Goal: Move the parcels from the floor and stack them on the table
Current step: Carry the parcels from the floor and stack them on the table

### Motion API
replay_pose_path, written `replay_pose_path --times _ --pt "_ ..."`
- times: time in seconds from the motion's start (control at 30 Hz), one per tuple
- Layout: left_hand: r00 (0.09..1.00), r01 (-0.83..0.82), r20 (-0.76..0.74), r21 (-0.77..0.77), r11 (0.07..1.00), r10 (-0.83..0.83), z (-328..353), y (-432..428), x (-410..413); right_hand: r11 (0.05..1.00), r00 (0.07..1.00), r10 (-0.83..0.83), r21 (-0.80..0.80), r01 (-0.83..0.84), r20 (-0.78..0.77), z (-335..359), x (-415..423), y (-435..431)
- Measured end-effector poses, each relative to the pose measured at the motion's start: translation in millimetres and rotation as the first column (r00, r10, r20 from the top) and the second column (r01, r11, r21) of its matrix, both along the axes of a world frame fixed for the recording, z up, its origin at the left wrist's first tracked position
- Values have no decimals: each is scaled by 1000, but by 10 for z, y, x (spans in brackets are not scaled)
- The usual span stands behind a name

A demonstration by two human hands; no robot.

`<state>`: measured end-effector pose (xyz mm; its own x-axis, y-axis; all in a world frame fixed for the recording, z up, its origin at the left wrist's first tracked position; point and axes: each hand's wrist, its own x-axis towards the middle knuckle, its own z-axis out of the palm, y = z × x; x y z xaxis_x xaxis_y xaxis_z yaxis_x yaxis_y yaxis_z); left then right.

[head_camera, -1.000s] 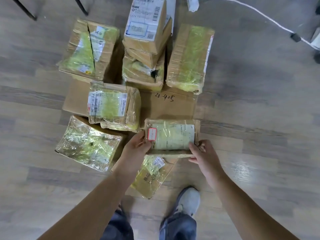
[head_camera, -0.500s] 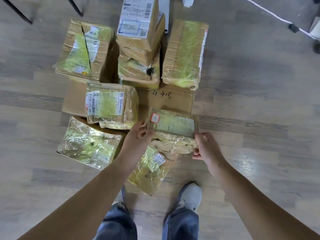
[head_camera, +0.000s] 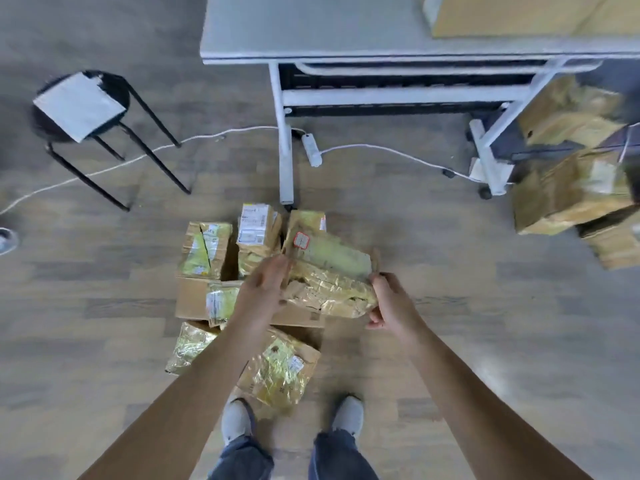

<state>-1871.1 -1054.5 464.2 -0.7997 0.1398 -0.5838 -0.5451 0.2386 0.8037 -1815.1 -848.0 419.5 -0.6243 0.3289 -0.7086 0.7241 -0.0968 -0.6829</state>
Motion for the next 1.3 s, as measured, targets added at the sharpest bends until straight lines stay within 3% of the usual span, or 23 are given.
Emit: replay_pose_path --times 0.13,0.23,0.37,0.5,0.6,0.73,0.87,1.07,1.17,1.3 --pt "989 -20 -147 -32 999 15 968 557 15 998 993 -57 -28 54 -103 1031 137 472" --pt "984 -39 -173 61 997 49 1458 986 -18 994 968 -106 -30 102 -227 1640 245 851" --pt "995 -52 -69 262 964 73 1909 1472 -190 985 926 -145 35 168 -348 2232 180 1274" --pt "980 -199 74 467 862 187 2219 1939 -493 982 889 -141 55 183 -436 2632 -50 1594" --pt "989 -146 74 541 828 126 2363 2300 -712 982 847 -130 51 181 -516 2825 -269 1810" --pt "992 -68 -58 501 863 112 2562 2765 -1170 985 814 -40 114 129 -579 3050 -715 2231" --pt "977 -7 -172 565 825 127 2866 3157 -1932 965 821 95 256 63 -563 3355 -1422 2712" --pt "908 101 -390 559 823 153 3314 3640 -3116 846 865 252 534 21 -433 3730 -2489 3480" --pt "873 188 -482 484 855 81 3308 3869 -3488 787 873 292 616 12 -391 3816 -2820 3824" --pt "781 360 -607 250 899 -144 3242 4148 -3770 778 820 361 628 -2 -444 3898 -3264 4140"
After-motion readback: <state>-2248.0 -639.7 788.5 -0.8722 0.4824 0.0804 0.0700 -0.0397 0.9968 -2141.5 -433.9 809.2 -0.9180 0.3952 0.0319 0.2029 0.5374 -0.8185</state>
